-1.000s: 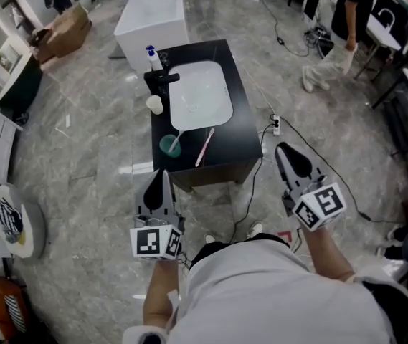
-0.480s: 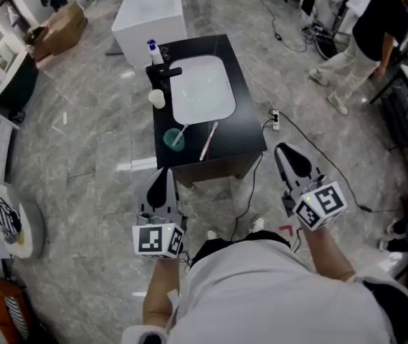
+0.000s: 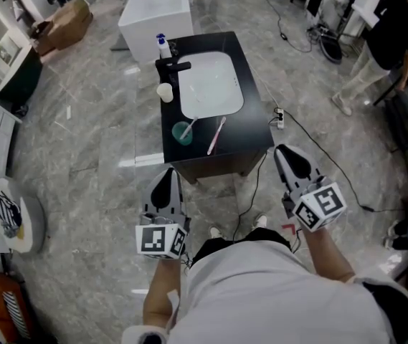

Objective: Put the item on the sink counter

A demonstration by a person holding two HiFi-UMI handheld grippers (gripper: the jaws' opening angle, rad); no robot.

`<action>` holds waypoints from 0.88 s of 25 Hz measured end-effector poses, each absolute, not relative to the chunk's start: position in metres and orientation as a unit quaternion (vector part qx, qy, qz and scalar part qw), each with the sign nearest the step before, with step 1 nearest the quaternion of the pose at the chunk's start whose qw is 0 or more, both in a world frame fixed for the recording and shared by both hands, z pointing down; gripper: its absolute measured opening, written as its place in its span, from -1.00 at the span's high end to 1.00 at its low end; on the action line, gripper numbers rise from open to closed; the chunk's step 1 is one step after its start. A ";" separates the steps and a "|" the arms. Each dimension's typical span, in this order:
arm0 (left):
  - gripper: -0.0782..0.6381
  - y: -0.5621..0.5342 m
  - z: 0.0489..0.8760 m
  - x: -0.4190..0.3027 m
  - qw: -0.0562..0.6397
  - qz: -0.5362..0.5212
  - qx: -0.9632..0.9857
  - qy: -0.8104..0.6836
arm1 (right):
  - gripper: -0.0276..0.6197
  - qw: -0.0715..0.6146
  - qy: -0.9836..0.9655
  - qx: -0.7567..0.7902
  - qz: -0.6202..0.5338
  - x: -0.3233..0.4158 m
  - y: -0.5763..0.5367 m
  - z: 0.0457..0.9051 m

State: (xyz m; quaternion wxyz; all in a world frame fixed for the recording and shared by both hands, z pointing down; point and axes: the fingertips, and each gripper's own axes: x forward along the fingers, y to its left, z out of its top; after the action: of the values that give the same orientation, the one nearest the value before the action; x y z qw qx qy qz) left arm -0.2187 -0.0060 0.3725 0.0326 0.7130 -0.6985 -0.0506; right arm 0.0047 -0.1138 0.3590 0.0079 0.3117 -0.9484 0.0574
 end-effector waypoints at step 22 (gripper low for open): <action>0.78 -0.019 0.374 -0.210 0.033 -0.064 0.734 -0.676 | 0.74 0.001 -0.939 0.339 0.059 0.022 -0.111 0.361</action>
State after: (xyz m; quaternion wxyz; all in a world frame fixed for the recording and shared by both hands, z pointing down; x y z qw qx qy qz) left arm -0.2100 -0.0193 0.3741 0.0335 0.7338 -0.6755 -0.0635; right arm 0.0217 -0.1108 0.3615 0.0009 0.3385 -0.9391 0.0595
